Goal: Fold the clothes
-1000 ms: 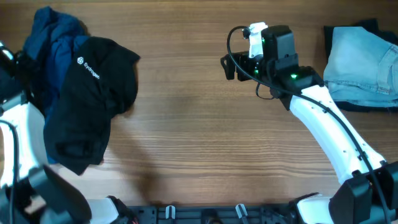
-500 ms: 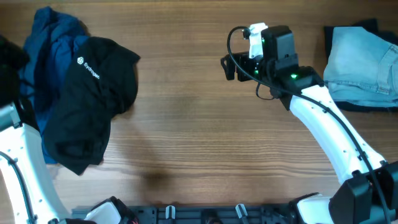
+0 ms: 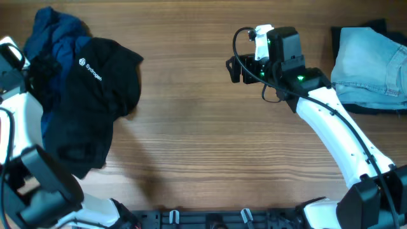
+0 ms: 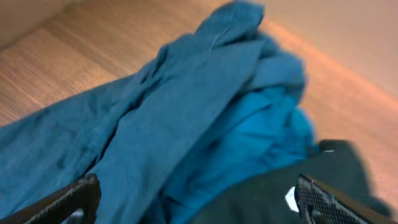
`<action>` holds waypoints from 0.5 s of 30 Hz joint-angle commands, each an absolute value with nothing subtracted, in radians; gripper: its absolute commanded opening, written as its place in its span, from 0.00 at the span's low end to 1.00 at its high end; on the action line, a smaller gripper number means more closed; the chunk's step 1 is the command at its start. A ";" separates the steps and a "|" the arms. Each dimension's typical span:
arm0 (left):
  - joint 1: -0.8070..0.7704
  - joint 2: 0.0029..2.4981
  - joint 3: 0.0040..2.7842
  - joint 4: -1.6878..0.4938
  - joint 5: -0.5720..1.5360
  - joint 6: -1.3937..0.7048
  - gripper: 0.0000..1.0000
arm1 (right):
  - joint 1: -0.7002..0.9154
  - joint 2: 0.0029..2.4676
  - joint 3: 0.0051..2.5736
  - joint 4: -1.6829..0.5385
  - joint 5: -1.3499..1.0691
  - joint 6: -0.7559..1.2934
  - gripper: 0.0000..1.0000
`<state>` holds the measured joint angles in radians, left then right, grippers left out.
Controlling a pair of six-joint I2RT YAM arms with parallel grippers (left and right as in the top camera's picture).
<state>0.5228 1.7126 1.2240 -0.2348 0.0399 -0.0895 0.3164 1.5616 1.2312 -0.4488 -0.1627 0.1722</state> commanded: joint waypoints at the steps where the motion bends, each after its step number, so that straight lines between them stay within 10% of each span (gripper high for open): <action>1: 0.520 1.799 1.224 -0.191 -0.027 -0.030 1.00 | 0.316 1.565 1.253 -0.451 -0.157 0.186 0.99; 11: 0.537 1.895 1.224 -0.137 -0.174 -0.029 0.92 | 0.316 1.565 1.253 -0.455 -0.157 0.186 1.00; 15: 0.544 1.894 1.224 -0.129 -0.174 -0.030 0.17 | 0.316 1.565 1.253 -0.454 -0.157 0.187 0.99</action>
<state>0.5327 1.8843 1.2240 -0.1436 -0.1360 -0.0414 0.3164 1.5616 1.2312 -0.4545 -0.1627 0.1722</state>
